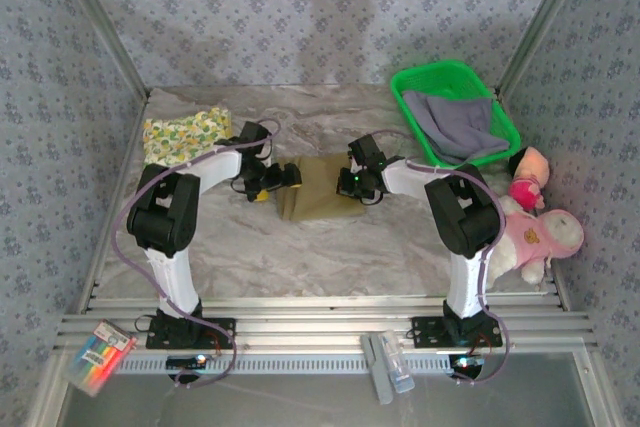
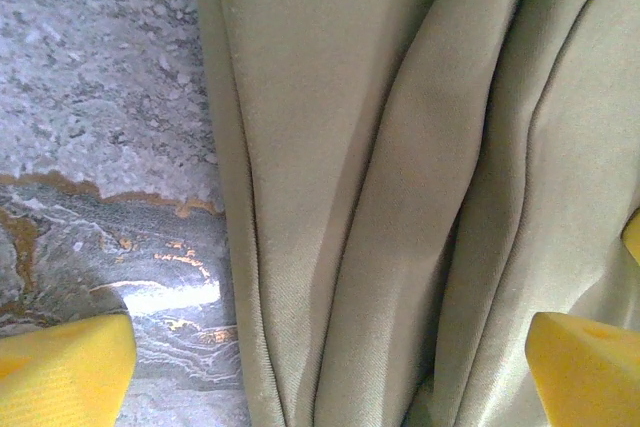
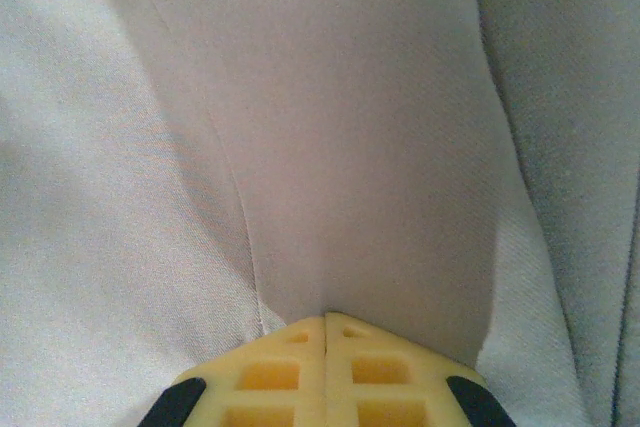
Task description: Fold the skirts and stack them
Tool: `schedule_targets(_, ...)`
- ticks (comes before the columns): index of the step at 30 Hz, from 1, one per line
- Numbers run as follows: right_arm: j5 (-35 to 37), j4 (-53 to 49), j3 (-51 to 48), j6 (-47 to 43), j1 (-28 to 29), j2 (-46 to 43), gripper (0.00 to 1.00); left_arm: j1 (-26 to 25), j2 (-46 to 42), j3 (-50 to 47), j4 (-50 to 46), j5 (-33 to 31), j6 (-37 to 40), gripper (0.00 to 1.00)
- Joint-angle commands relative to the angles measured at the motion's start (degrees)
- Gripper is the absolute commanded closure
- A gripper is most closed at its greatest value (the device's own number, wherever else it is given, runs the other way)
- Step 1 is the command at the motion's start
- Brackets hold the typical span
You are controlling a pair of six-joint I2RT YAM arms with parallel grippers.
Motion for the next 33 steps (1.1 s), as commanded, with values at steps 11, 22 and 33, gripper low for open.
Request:
schedule_targets(11, 1.11, -4.15, -1.72, 0.44, 0.49, 3.55, 1.00, -3.35, -0.12, 1.16, 5.31, 4.61, 0.65, 0.00)
schedule_targets(22, 1.01, -4.04, -1.83, 0.44, 0.53, 3.63, 1.00, -8.37, 1.38, 6.98, -6.13, -11.64, 1.17, 0.04)
schedule_targets(33, 0.93, -4.00, -1.98, 0.49, 0.48, 3.46, 1.00, -8.55, 5.81, 8.48, -8.47, -12.63, -0.31, 0.16)
